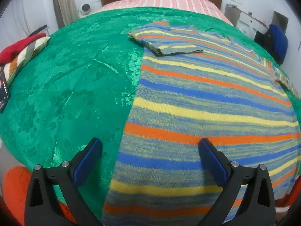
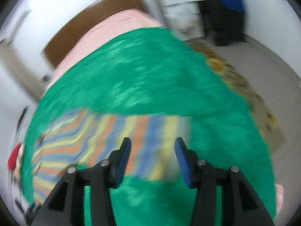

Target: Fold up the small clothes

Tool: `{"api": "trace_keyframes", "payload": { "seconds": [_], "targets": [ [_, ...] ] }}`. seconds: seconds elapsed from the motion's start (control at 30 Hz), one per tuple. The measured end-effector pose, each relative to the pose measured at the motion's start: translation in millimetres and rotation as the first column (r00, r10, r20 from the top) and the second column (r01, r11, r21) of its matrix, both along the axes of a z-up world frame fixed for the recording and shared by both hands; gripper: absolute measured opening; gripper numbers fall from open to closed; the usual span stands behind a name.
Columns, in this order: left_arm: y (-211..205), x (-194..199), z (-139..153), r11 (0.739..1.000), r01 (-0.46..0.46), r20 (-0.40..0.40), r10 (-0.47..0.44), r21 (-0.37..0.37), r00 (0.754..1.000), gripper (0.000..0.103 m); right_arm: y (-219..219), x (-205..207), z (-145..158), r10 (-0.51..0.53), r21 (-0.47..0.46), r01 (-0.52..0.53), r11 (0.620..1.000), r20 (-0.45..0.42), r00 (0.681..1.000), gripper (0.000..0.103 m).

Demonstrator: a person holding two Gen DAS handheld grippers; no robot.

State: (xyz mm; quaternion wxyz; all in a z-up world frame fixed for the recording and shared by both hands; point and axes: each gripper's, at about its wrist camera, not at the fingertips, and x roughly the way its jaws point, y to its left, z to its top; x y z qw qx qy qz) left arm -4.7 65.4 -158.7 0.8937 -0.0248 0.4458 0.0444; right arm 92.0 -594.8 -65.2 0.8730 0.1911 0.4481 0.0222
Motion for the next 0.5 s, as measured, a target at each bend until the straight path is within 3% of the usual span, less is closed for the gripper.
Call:
{"api": "trace_keyframes", "payload": {
  "seconds": [0.07,0.17,0.27,0.33,0.4,0.5],
  "targets": [
    [0,-2,-1,1.0,0.007,0.009,-0.007,0.004,1.0,0.103,26,1,-13,0.081,-0.019,-0.081,0.997,-0.031,0.996,0.055],
    [2,-2,-3,0.999,0.039,0.003,-0.039,-0.007,0.999,0.103,36,-1,-43,0.056,-0.137,-0.074,0.988,-0.132,0.99,0.052],
    [1,-3,-3,0.997,0.073,-0.008,-0.072,0.012,0.997,0.103,35,-23,-38,-0.012,-0.204,-0.007,0.979,-0.09,0.996,0.049],
    [-2,-3,-1,0.997,0.076,-0.024,-0.075,0.026,0.997,0.103,40,-41,-27,-0.049,-0.253,0.034,0.967,-0.052,0.997,0.054],
    [-5,-3,6,0.996,0.084,-0.049,-0.082,0.036,0.995,0.101,50,-62,-14,-0.028,-0.241,0.025,0.97,-0.007,1.0,0.056],
    [-11,-10,33,0.99,0.137,0.0,-0.137,0.032,0.991,0.101,69,-97,2,0.022,-0.241,-0.011,0.97,0.041,0.999,0.061]
  ]
}}
